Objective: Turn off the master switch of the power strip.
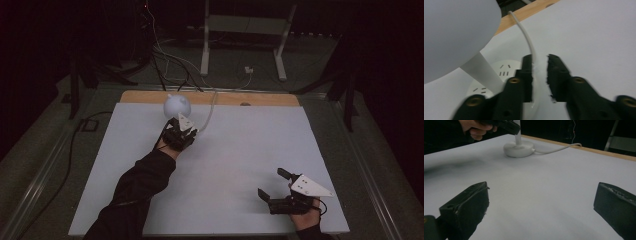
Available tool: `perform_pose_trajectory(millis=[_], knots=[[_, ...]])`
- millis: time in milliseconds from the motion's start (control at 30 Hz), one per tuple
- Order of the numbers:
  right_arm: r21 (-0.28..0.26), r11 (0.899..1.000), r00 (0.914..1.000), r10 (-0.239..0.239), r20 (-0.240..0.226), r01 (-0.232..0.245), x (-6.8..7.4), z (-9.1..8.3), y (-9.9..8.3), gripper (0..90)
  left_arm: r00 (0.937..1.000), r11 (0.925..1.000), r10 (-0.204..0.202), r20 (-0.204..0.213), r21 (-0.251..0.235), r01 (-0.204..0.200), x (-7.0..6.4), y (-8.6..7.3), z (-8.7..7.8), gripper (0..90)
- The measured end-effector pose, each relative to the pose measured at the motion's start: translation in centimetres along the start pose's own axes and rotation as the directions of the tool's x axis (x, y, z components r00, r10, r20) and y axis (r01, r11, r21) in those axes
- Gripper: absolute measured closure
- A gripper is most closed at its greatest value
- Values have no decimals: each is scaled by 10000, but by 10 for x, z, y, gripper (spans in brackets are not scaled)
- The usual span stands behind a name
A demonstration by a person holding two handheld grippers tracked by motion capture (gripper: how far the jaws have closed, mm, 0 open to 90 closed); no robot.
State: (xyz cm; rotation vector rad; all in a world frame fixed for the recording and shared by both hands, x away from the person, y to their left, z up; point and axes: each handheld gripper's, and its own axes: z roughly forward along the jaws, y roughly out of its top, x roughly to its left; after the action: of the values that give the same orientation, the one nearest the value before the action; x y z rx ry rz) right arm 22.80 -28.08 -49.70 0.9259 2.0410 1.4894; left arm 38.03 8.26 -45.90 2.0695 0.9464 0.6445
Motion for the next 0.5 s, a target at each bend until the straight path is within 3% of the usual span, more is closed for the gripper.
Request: perform_pose_trajectory(millis=[100, 300, 400, 500], knots=[[1, 10000, 10000, 50, -7, -50, 0, 0, 0, 0, 9994, 10000, 42, 331, -33, -41, -2, 1, -9, 641], [35, 10000, 10000, 49, -7, -49, 0, 1, -1, 0, 9938, 9993, -362, 1051, -52, 370, -2, -1, -28, 482], [70, 9999, 10000, 74, 3, -74, 0, 2, -1, 0, 9884, 9992, -392, 1464, -15, 399, -2, -3, -37, 356], [108, 9999, 10000, 74, 2, -74, 0, 2, -1, 0, 9783, 9984, -567, 1995, 108, 557, -1, -7, -45, 219]])
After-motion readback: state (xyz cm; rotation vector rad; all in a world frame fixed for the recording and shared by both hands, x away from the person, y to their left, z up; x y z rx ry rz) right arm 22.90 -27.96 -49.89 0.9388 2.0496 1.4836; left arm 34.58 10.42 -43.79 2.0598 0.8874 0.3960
